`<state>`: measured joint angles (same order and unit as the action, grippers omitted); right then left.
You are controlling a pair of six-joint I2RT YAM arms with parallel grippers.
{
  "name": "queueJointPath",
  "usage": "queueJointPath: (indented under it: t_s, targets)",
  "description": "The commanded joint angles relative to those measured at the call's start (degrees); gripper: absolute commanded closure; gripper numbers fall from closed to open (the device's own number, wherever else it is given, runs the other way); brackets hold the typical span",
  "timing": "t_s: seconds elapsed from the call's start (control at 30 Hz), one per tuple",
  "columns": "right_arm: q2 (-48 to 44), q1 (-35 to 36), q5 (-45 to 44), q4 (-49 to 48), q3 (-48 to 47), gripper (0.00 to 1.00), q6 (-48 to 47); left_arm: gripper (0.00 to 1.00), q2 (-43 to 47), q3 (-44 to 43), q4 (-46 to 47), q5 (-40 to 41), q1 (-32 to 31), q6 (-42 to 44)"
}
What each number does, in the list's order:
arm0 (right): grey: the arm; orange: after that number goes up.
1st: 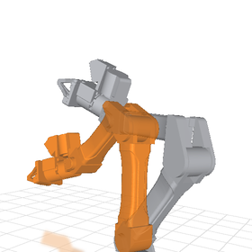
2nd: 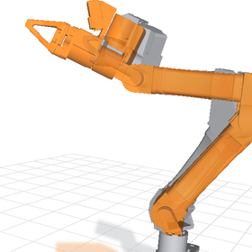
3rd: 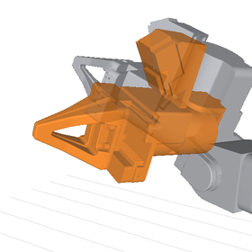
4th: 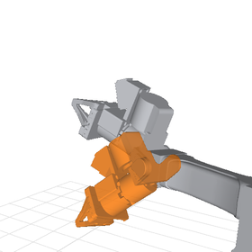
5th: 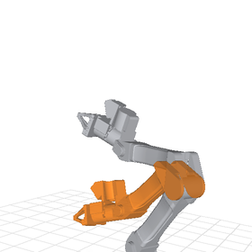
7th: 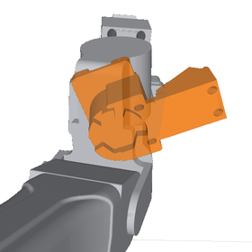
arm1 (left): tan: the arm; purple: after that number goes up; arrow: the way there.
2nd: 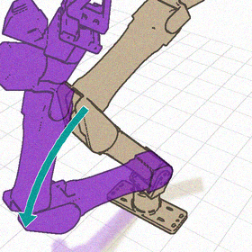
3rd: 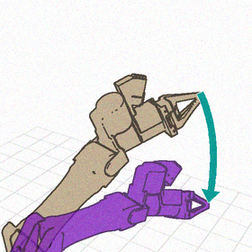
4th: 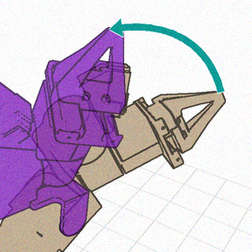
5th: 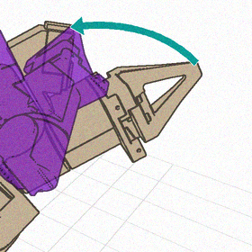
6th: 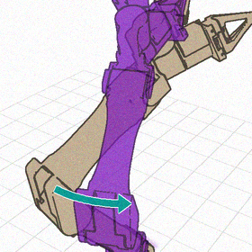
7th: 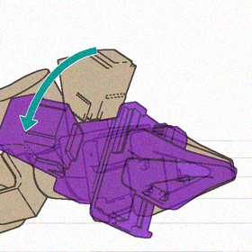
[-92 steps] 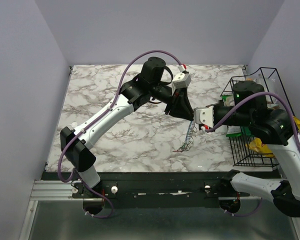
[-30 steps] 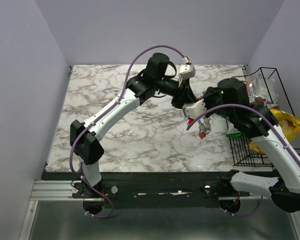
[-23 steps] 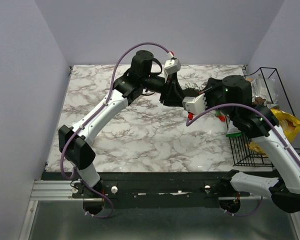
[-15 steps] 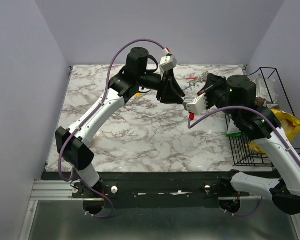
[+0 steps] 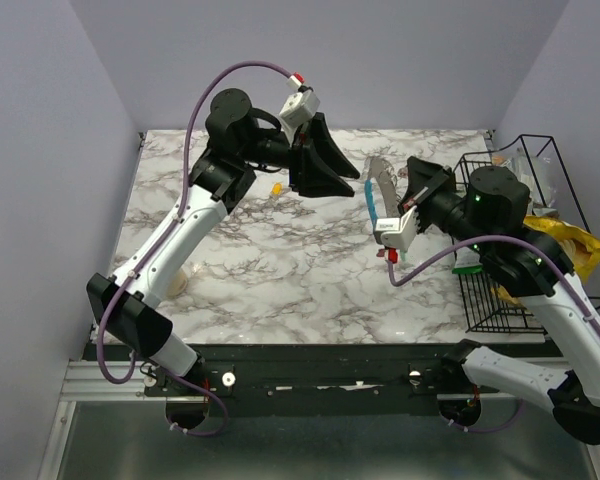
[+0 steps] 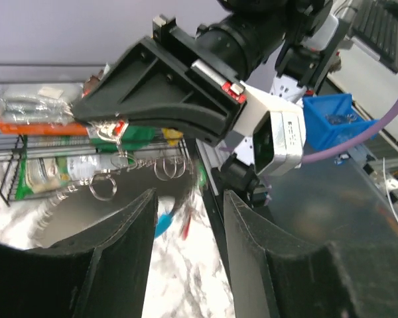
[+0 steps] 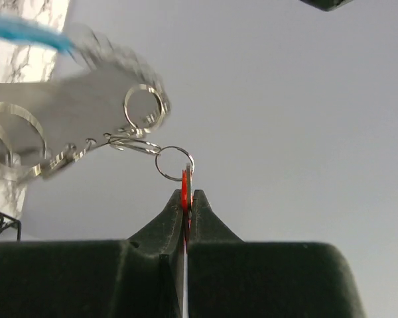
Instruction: Remove the keys from the keyring
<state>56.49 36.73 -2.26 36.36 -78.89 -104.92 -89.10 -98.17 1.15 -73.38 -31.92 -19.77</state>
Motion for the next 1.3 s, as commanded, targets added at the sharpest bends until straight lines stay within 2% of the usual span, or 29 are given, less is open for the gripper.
queueJointPath:
  t_s: [0.0, 0.03, 0.1, 0.37, 0.47, 0.77, 1.13, 1.27]
  targets:
    - [-2.43, -0.08, 7.43, -3.05, -0.21, 0.99, 1.56, 0.46, 0.33, 7.45, 36.06, -3.61, 1.07, -29.67]
    - [-2.78, -0.17, 8.14, -2.7, 0.05, 0.99, 1.39, 0.45, -0.28, 8.69, 44.73, -3.61, 0.99, -32.5]
    - [-3.4, -0.08, 10.86, -2.7, 0.32, 0.99, 0.51, 0.45, -1.95, 8.26, 46.92, -3.78, 1.07, -35.34]
    - [-2.88, -0.08, 16.85, 1.78, -2.58, 0.99, -2.9, 0.45, -2.83, 7.12, 45.44, -2.29, 1.07, -31.74]
    - [-3.14, -0.17, 20.62, 1.79, -2.06, 0.99, -3.88, 0.45, -2.4, 9.22, 44.3, -2.2, 1.16, -30.25]
    - [-3.67, -0.08, 22.65, -0.76, -2.58, 0.99, -3.09, 0.45, -1.34, 14.5, 39.81, -1.41, 1.95, -24.09]
    - [-3.84, -0.08, 23.71, -1.38, -1.88, 0.99, -4.15, 0.45, -3.44, 10.89, 44.46, -2.73, 2.92, -27.86]
    - [-4.02, -0.08, 23.88, -1.38, -1.79, 0.99, -5.02, 0.44, -5.03, 11.86, 51.57, -2.82, 2.83, -32.77]
